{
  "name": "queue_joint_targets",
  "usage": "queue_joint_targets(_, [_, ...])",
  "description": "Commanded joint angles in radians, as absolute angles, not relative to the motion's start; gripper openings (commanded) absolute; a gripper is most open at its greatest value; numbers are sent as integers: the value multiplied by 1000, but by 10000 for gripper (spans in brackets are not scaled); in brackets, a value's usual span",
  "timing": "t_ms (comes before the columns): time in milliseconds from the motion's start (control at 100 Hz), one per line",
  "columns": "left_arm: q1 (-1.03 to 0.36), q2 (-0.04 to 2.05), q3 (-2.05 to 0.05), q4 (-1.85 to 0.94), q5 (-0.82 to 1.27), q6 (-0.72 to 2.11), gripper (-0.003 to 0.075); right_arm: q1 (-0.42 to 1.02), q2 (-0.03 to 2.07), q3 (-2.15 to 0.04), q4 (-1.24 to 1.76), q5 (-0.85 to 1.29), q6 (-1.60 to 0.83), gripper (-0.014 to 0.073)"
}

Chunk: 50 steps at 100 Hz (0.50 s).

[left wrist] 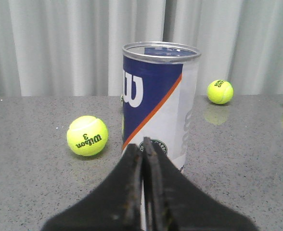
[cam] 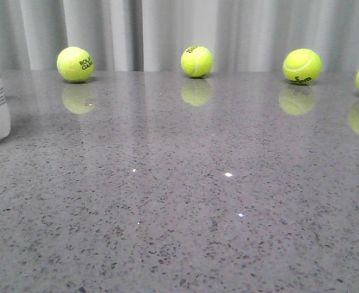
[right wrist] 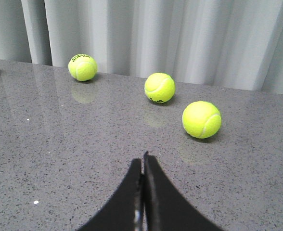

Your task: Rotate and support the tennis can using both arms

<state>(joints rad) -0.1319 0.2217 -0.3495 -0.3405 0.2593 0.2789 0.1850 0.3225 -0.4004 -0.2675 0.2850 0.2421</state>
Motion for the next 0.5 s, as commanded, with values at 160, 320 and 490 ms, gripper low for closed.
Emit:
queue_joint_targets(160, [-129,230,-373,-356,175,270,-21,181,327,-423,-280,213,239,-67])
queue_joint_targets(320, [-129,230,-373,-356,108,270,-21,181,327,-423,-280,213,239,-67])
queue_joint_targets(490, [-129,230,-338,-314,53,270,-21,181,327,-423,-280,213,239,-67])
